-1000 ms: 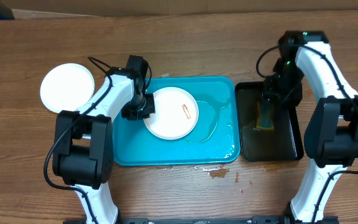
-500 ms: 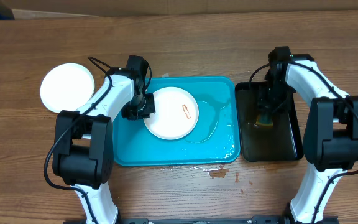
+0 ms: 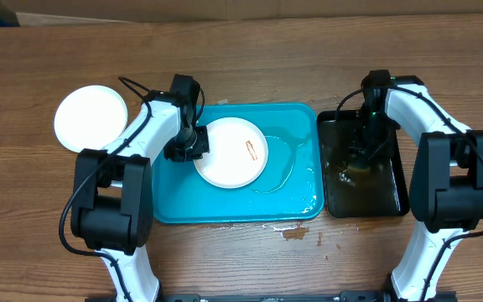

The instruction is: Clean dirty plates on tray and stack at the side

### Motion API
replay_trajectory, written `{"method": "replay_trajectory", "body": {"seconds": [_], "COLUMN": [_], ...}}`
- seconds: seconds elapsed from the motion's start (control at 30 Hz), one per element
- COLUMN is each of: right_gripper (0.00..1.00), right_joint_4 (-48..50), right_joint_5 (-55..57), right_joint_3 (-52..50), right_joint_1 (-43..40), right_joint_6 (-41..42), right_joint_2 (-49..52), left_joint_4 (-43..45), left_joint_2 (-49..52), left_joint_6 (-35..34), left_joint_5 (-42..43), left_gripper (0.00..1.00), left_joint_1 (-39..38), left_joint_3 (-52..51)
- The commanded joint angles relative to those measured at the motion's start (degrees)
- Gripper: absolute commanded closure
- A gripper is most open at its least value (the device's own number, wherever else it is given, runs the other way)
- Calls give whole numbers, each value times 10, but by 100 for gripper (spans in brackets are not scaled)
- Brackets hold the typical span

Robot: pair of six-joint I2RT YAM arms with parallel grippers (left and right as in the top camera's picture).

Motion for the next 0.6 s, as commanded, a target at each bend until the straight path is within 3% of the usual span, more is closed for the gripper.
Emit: {"method": "replay_trajectory", "body": {"seconds": [0.0,0.07,0.1,0.13,0.23,0.27,0.3,0.33,0.37,0.4,0.43,0.47,0.5,0.53,0.57], "right_gripper": [38,68,78,82,82,76,52,46,47,60,92,96,96,83,52], "right_joint_4": [-5,-12,-14,-17,-24,-25,-25,-25,-24,-24,-24,-24,-23,-21,-17], "right_joint_5": [-19,-19,-19,-19,-19,-19,-19,-19,-19,-19,-19,-19,-19,-19,-19], "right_joint_3": [-9,-9,-9,-9,-9,-9,-9,-9,-9,-9,-9,-9,-9,-9,-9], "right_joint_1": [0,0,0,0,0,0,0,0,0,0,0,0,0,0,0], "right_joint_6": [2,1,1,1,1,1,1,1,1,1,1,1,1,0,-1], "right_joint_2": [5,5,5,5,5,5,5,5,5,5,5,5,5,5,5], "left_joint_4": [0,0,0,0,0,0,0,0,0,0,0,0,0,0,0], "left_joint_2": [2,2,2,2,2,2,2,2,2,2,2,2,2,2,2], "left_joint_6": [-9,-9,-9,-9,-9,-9,-9,-9,-9,-9,-9,-9,-9,-9,-9], "left_joint_5": [-2,-2,-2,-2,-2,-2,-2,-2,-2,-2,-2,-2,-2,-2,-2], "left_gripper": [83,83,83,83,82,82,82,82,82,82,82,82,82,82,82], "left_joint_1": [-1,-1,-1,-1,-1,-1,-1,-1,-1,-1,-1,-1,-1,-1,-1], "left_joint_3": [-3,-3,-3,-3,-3,-3,-3,-3,-3,-3,-3,-3,-3,-3,-3]}}
